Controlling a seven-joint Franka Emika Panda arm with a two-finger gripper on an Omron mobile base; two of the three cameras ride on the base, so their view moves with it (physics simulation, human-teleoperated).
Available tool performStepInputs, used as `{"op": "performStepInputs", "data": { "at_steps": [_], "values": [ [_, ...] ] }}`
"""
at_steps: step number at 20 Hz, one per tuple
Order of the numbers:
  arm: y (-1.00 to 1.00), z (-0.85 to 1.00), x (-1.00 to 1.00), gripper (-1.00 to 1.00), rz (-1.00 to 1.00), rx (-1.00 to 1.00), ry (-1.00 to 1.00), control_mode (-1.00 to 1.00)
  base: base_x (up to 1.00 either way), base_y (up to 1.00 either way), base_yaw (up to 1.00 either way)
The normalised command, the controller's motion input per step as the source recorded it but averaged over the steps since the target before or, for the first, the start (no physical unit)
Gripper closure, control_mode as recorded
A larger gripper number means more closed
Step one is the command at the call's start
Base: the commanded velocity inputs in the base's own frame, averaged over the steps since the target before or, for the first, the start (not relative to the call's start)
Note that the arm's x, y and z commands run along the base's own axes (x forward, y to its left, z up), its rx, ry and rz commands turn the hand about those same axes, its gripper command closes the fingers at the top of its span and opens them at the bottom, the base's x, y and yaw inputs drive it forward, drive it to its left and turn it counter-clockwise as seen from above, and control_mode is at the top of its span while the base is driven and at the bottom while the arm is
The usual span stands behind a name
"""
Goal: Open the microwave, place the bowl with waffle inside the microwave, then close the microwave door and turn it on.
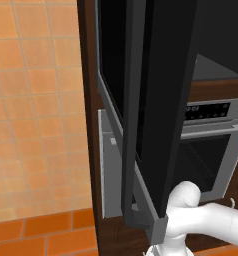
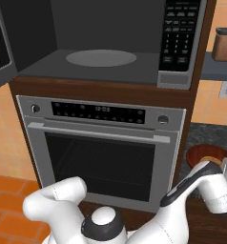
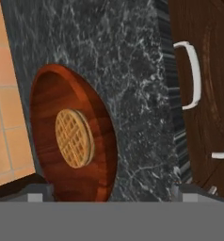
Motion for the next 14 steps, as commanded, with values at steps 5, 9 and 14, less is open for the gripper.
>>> {"op": "performStepInputs", "data": {
  "at_steps": [5,9,14],
  "values": [
    [0.0,-0.14,0.3,-1.0,0.0,0.0,0.01,-1.0,0.0,0.0,0.0],
    [-0.02,-0.26,0.35,-1.0,0.0,0.0,0.0,-1.0,0.0,0.0,0.0],
    [-0.09,-0.29,0.32,-1.0,0.0,0.02,0.01,-1.0,0.0,0.0,0.0]
  ]
}}
